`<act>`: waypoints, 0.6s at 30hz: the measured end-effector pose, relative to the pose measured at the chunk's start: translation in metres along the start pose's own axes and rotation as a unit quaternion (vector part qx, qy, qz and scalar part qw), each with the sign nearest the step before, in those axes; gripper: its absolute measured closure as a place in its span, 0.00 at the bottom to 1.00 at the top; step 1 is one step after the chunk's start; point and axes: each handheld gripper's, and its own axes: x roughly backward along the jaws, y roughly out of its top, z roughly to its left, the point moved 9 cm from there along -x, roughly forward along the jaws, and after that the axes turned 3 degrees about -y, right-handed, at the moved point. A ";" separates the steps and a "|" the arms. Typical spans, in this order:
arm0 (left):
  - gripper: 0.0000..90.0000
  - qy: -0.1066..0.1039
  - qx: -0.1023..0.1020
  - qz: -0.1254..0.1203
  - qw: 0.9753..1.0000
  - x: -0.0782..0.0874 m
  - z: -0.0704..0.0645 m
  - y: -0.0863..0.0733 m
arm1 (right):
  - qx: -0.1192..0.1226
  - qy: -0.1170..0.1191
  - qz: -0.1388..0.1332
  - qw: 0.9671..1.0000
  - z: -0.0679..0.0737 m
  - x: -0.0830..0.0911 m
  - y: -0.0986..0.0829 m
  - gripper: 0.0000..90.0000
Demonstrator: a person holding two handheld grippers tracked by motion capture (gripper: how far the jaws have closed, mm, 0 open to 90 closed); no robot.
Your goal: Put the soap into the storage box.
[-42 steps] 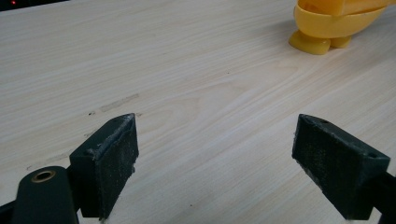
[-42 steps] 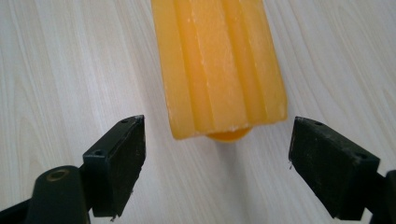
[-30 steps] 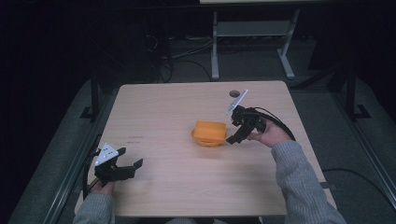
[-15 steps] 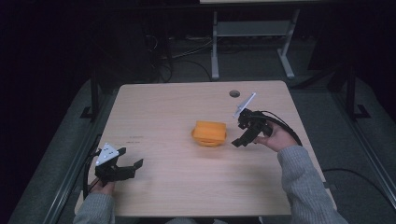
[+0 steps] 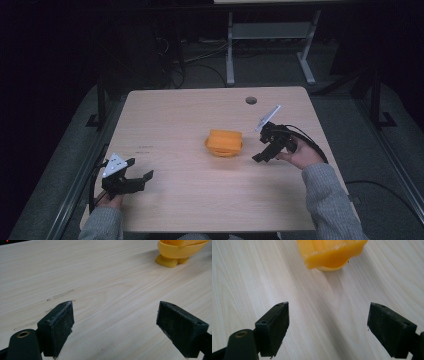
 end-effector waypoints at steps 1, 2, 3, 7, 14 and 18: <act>0.15 0.000 0.001 0.000 1.000 0.000 0.000 0.000 | -0.003 0.001 0.000 1.000 0.000 0.000 -0.002 0.19; 0.15 0.000 0.001 0.000 1.000 0.000 0.000 0.000 | -0.003 0.001 0.000 1.000 0.000 0.000 -0.002 0.19; 0.15 0.000 0.001 0.001 1.000 0.000 0.000 0.000 | -0.005 -0.003 0.002 1.000 0.000 -0.002 -0.007 0.19; 0.15 -0.001 0.000 0.003 1.000 0.000 0.000 -0.001 | -0.013 0.001 0.000 1.000 0.002 -0.001 -0.014 0.19; 0.15 0.001 0.000 0.002 1.000 0.000 0.000 0.000 | -0.018 -0.006 -0.001 1.000 0.002 0.001 -0.023 0.19; 0.15 0.001 0.000 0.002 1.000 0.000 0.000 -0.001 | -0.028 -0.007 -0.002 1.000 0.003 0.002 -0.031 0.19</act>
